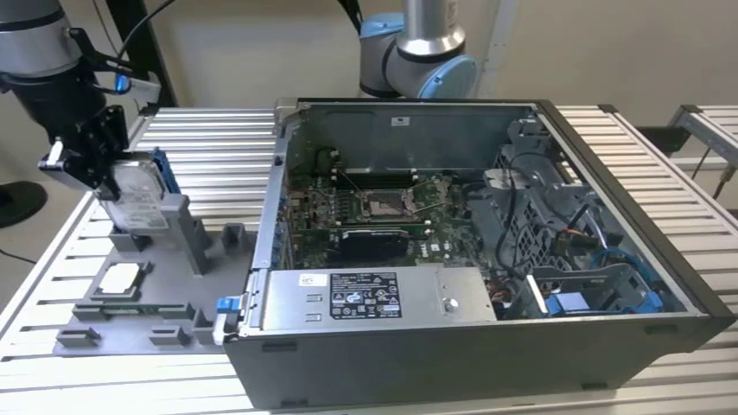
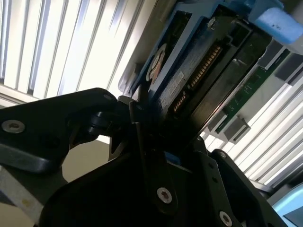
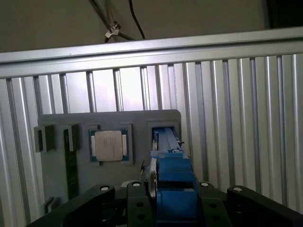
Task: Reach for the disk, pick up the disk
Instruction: 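Pick up the disk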
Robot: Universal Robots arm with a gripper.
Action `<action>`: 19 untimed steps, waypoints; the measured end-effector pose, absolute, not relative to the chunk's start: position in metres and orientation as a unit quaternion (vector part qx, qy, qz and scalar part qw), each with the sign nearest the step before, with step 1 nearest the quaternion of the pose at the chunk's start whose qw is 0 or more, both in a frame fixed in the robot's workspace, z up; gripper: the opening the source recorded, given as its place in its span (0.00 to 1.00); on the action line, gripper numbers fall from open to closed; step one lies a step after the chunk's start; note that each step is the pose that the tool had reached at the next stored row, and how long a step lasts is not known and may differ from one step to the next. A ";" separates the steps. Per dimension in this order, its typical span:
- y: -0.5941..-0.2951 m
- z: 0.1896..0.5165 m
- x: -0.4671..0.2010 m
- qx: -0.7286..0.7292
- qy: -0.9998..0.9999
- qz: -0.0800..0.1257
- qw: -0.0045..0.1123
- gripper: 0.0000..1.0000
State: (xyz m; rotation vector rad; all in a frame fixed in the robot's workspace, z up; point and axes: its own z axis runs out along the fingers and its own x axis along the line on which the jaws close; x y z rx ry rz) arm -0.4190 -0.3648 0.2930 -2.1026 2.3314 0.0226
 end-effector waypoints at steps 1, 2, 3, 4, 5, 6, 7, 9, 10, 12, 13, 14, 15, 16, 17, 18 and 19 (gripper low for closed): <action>-0.365 0.295 -0.419 -0.670 0.743 0.007 0.001 0.00; -0.365 0.297 -0.419 -0.670 0.743 0.007 0.001 0.00; -0.365 0.300 -0.419 -0.670 0.743 0.007 0.001 0.00; -0.365 0.302 -0.419 -0.670 0.743 0.007 0.001 0.00; -0.365 0.305 -0.419 -0.670 0.743 0.007 0.001 0.00; -0.365 0.307 -0.419 -0.670 0.743 0.007 0.001 0.00; -0.365 0.310 -0.419 -0.670 0.743 0.007 0.001 0.00; -0.365 0.315 -0.419 -0.670 0.743 0.007 0.001 0.00; -0.365 0.317 -0.419 -0.670 0.743 0.007 0.001 0.00; -0.365 0.322 -0.419 -0.670 0.743 0.007 0.001 0.00; -0.365 0.325 -0.419 -0.670 0.743 0.007 0.001 0.00; -0.365 0.328 -0.419 -0.670 0.743 0.007 0.001 0.00; -0.365 0.330 -0.419 -0.670 0.742 0.007 0.001 0.00; -0.365 0.332 -0.419 -0.670 0.742 0.007 0.001 0.00; -0.365 0.335 -0.419 -0.670 0.742 0.007 0.001 0.00; -0.365 0.337 -0.419 -0.670 0.742 0.007 0.001 0.00; -0.365 0.340 -0.419 -0.670 0.742 0.007 0.001 0.00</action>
